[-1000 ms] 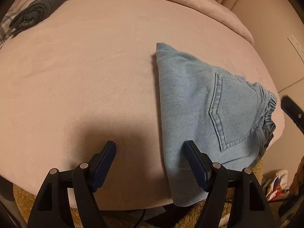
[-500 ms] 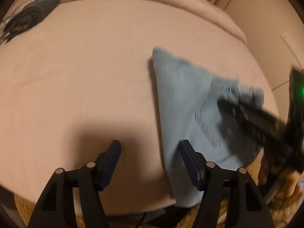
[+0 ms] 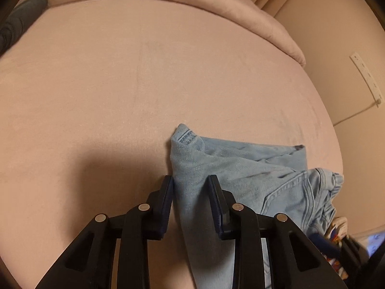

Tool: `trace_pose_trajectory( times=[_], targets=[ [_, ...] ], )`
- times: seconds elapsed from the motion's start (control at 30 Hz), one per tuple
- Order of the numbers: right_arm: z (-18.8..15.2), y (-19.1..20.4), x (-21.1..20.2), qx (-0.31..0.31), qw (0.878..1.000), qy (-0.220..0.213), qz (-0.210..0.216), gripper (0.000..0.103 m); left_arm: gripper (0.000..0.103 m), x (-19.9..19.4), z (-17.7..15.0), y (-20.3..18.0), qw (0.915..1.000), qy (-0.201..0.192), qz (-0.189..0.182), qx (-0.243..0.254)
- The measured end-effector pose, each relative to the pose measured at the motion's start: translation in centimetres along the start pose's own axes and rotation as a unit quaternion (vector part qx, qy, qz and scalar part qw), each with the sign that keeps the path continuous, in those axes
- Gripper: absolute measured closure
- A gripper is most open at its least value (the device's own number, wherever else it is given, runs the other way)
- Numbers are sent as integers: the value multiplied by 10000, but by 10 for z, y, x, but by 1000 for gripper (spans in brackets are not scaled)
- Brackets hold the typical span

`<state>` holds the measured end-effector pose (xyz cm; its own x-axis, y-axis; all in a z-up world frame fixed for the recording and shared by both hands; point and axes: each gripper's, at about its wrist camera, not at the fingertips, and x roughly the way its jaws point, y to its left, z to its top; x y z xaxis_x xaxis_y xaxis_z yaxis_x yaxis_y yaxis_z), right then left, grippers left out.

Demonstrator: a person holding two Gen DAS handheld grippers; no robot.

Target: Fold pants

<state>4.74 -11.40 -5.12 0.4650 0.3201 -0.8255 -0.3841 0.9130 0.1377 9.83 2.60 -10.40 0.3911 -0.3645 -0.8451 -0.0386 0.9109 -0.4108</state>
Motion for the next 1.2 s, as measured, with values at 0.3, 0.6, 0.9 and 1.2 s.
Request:
trace_pose_trajectory(
  times=[0.3,0.6,0.9,1.2],
  targets=[
    [-28,39,48,-179,9945,688,772,72,71,0,5,-1,9995,-52,308,106],
    [-38,45,42,-238,9957,629,642,72,71,8,12,-7,9991,-101,401,83],
    [-55,42,35,-231,9960,591,625,72,71,-4,-2,-4,9983,-303,464,198],
    [-61,31,34,-81,9960,530,714,74,71,-12,-40,-8,9974,-352,557,298]
  ],
)
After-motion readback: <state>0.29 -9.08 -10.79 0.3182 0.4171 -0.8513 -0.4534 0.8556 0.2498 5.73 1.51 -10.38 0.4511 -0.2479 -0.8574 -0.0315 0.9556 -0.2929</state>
